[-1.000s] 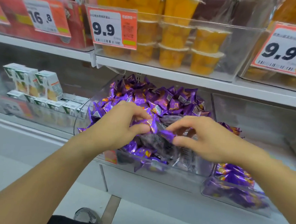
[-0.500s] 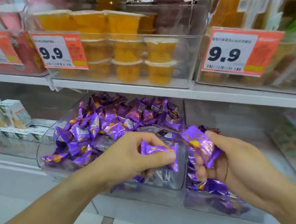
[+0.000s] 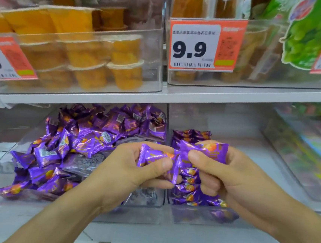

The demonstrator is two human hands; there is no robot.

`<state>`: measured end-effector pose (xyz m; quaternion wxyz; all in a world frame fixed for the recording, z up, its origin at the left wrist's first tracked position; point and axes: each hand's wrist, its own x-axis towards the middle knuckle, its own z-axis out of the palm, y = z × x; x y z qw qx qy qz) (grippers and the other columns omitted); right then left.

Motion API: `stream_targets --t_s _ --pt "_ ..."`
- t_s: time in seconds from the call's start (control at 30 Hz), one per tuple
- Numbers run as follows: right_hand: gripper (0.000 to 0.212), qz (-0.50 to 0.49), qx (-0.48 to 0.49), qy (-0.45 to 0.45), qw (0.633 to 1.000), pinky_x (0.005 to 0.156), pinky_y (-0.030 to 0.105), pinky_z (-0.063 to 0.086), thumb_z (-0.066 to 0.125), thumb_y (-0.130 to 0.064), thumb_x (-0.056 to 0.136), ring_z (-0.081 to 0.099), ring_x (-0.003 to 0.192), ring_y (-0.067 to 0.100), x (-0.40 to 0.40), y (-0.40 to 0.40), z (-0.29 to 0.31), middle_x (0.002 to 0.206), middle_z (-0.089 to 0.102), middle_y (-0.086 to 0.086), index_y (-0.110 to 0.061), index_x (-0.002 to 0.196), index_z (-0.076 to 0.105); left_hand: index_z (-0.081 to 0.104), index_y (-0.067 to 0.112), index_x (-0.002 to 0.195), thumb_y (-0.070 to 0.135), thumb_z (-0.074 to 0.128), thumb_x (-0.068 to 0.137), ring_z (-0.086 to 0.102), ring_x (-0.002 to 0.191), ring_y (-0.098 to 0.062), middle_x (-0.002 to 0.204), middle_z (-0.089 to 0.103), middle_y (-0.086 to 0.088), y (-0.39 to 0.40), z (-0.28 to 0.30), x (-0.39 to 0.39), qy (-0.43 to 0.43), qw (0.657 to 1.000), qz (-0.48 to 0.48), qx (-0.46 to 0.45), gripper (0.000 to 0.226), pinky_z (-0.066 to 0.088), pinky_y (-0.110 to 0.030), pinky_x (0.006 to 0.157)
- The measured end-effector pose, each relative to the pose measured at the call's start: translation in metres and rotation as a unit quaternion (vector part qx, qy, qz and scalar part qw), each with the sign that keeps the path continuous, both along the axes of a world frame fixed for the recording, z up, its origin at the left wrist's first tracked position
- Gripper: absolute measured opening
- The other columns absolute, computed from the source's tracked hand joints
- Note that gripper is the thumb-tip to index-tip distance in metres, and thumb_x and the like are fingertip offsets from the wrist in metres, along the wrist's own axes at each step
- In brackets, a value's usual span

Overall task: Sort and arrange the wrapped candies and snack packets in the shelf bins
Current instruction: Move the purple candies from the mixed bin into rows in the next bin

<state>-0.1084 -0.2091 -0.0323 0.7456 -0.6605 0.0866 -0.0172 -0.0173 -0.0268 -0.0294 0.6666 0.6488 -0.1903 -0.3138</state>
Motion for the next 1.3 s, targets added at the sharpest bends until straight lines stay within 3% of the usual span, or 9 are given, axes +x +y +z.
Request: stream_targets --t_s 0.27,0.4,0.5,0.6,0.77,0.93,1.07,1.17,1.3 --pt "0.029 -0.030 0.076 -0.025 0.996 0.063 0.029 0.052 0.078 -0.024 0.076 0.056 0.077 0.025 0.000 -0.010 0.000 0.090 0.066 0.020 -0.002 0.094 0.076 0.065 -0.002 0.118 0.023 0.054 0.089 0.069 0.103 -0.039 0.106 0.071 -0.027 -0.005 -0.001 -0.001 0.047 0.998 -0.006 -0.046 0.039 0.060 -0.035 0.081" --pt "0.030 -0.035 0.069 -0.021 0.997 0.058 0.023 0.054 0.087 -0.021 0.058 0.062 0.066 0.020 -0.002 -0.008 0.004 0.076 0.069 0.016 -0.006 0.083 0.079 0.068 0.000 0.115 0.024 0.060 0.080 0.070 0.097 -0.035 0.103 0.072 -0.025 -0.003 -0.002 -0.001 0.032 0.997 0.049 -0.044 0.043 0.061 -0.036 0.079" --pt "0.047 -0.045 0.062 -0.011 0.997 0.049 0.023 0.054 0.090 -0.016 0.049 0.065 0.053 0.021 -0.004 -0.001 0.004 0.070 0.069 0.021 -0.002 0.089 0.071 0.065 -0.001 0.118 0.029 0.055 0.087 0.069 0.104 -0.034 0.109 0.071 -0.023 -0.005 -0.003 -0.003 0.029 0.996 0.054 -0.061 0.045 0.059 -0.036 0.085" --pt "0.042 -0.053 0.090 -0.017 0.994 0.052 0.026 0.058 0.088 -0.022 0.046 0.071 0.059 0.026 -0.004 0.007 0.000 0.077 0.072 0.026 -0.005 0.081 0.072 0.065 -0.005 0.115 0.032 0.043 0.097 0.070 0.103 -0.032 0.108 0.071 -0.024 -0.006 -0.002 -0.008 0.048 0.994 0.038 -0.089 0.047 0.059 -0.035 0.087" --pt "0.037 -0.003 0.189 -0.003 0.982 0.069 0.023 0.060 0.075 -0.014 0.067 0.074 0.082 0.022 -0.002 0.006 -0.002 0.102 0.074 0.021 0.003 0.100 0.075 0.064 -0.005 0.115 0.033 0.039 0.097 0.070 0.105 -0.030 0.109 0.072 -0.021 -0.006 0.000 -0.009 0.043 0.991 0.041 -0.117 0.048 0.059 -0.034 0.086" --pt "0.037 0.006 0.188 0.006 0.982 0.077 0.027 0.060 0.067 -0.009 0.075 0.073 0.092 0.023 -0.002 0.004 -0.001 0.110 0.073 0.020 0.003 0.110 0.071 0.060 -0.008 0.121 0.033 0.035 0.102 0.067 0.111 -0.033 0.114 0.070 -0.023 -0.005 -0.001 -0.009 0.056 0.989 0.050 -0.125 0.052 0.055 -0.038 0.093" --pt "0.029 -0.007 0.133 0.006 0.991 0.077 0.029 0.061 0.075 -0.021 0.067 0.070 0.086 0.017 -0.004 0.007 -0.002 0.103 0.076 0.012 -0.008 0.092 0.080 0.061 -0.010 0.117 0.034 0.035 0.102 0.066 0.113 -0.034 0.116 0.069 -0.023 -0.007 0.001 -0.015 0.080 0.985 0.038 -0.149 0.054 0.053 -0.042 0.096" --pt "0.026 -0.028 0.104 0.011 0.994 0.063 0.024 0.057 0.084 -0.025 0.056 0.061 0.067 0.013 -0.003 0.008 -0.005 0.075 0.072 0.006 -0.013 0.079 0.081 0.064 -0.006 0.116 0.041 0.044 0.100 0.065 0.115 -0.031 0.118 0.069 -0.021 -0.011 0.000 -0.021 0.087 0.984 0.011 -0.156 0.053 0.052 -0.041 0.098" --pt "0.046 -0.049 0.070 0.003 0.996 0.054 0.023 0.053 0.098 -0.036 0.039 0.055 0.052 0.016 -0.002 0.006 -0.009 0.062 0.065 0.009 -0.012 0.071 0.076 0.063 -0.001 0.118 0.035 0.047 0.097 0.065 0.115 -0.030 0.117 0.070 -0.018 -0.015 -0.004 -0.024 0.055 0.988 0.007 -0.141 0.044 0.053 -0.038 0.097"
